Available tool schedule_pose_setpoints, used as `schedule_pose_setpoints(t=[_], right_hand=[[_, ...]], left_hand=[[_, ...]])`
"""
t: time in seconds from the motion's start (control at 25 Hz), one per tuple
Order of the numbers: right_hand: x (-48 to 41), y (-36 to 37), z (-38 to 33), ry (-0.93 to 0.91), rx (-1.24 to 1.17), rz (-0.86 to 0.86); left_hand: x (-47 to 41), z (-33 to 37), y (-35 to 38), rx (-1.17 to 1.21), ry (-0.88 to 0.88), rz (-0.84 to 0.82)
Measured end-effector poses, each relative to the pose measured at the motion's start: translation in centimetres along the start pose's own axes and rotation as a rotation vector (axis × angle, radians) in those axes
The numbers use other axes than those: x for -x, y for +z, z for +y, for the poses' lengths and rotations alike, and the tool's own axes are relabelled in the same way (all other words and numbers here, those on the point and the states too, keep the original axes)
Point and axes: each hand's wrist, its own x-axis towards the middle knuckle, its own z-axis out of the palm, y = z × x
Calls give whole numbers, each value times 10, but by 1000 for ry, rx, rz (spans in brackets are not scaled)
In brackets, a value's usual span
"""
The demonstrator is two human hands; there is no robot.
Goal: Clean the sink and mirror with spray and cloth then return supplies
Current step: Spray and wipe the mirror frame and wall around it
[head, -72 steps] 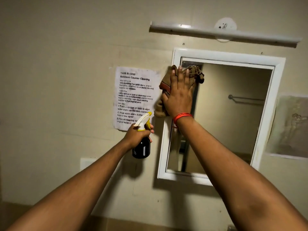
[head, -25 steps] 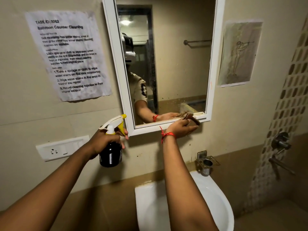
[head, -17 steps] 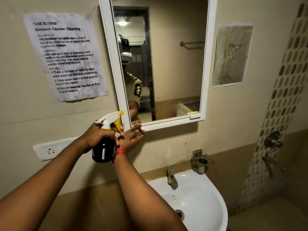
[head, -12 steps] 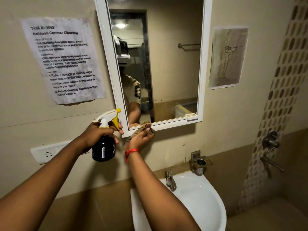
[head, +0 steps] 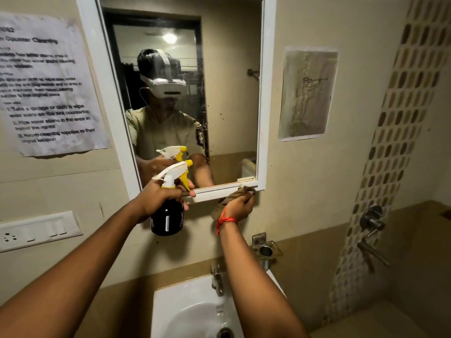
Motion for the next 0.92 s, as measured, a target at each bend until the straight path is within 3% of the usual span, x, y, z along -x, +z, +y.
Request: schedule_pose_setpoints(t=[0.2,0.32,0.48,0.76,0.92], right_hand=[[-59,-17,-42,-245,144,-56],[-83,-14,-68,-446,244,-252],[-96,-13,-72,-844,542,-538],[-95,-15,-71,-873,650,-525],[-93,4,-84,-1020,629,-542]], left_hand=[[-47,10,40,39,56,51],[-66,10,63,36,70,68],[-83,14,86,42,97,117],[-97,30,98,107,132,147],[-95,30,96,65,165,162]])
